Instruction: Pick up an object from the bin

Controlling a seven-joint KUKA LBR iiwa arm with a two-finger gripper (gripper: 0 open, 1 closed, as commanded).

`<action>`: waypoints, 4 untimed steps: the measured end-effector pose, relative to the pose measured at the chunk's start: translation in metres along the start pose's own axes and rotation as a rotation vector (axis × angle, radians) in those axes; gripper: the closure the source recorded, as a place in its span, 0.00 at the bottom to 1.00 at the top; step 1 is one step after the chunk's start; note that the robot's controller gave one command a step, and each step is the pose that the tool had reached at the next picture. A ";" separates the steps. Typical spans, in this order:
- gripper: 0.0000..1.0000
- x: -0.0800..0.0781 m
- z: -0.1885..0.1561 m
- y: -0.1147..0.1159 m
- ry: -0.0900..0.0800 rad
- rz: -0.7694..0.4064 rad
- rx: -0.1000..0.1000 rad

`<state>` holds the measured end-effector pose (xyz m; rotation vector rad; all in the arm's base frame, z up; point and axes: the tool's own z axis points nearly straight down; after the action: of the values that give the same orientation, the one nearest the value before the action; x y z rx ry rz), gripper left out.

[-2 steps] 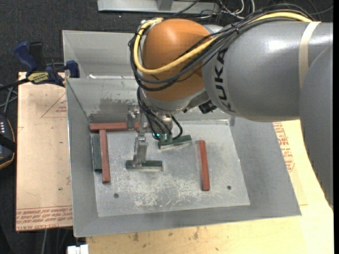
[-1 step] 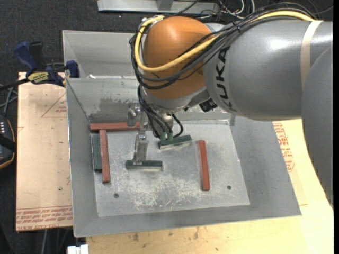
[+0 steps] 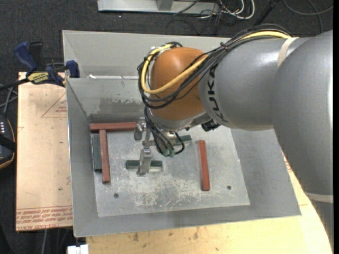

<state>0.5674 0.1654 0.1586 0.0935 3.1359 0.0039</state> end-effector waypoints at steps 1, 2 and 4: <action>0.00 -0.002 0.054 -0.014 0.009 -0.002 0.004; 0.00 -0.009 0.046 -0.023 0.003 0.188 0.002; 1.00 -0.003 0.092 -0.026 0.001 0.248 0.002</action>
Offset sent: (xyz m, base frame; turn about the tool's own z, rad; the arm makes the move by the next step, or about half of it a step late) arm 0.0096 -0.0267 -0.0443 0.2028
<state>0.5692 0.1399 0.0667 0.4815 3.1015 0.0011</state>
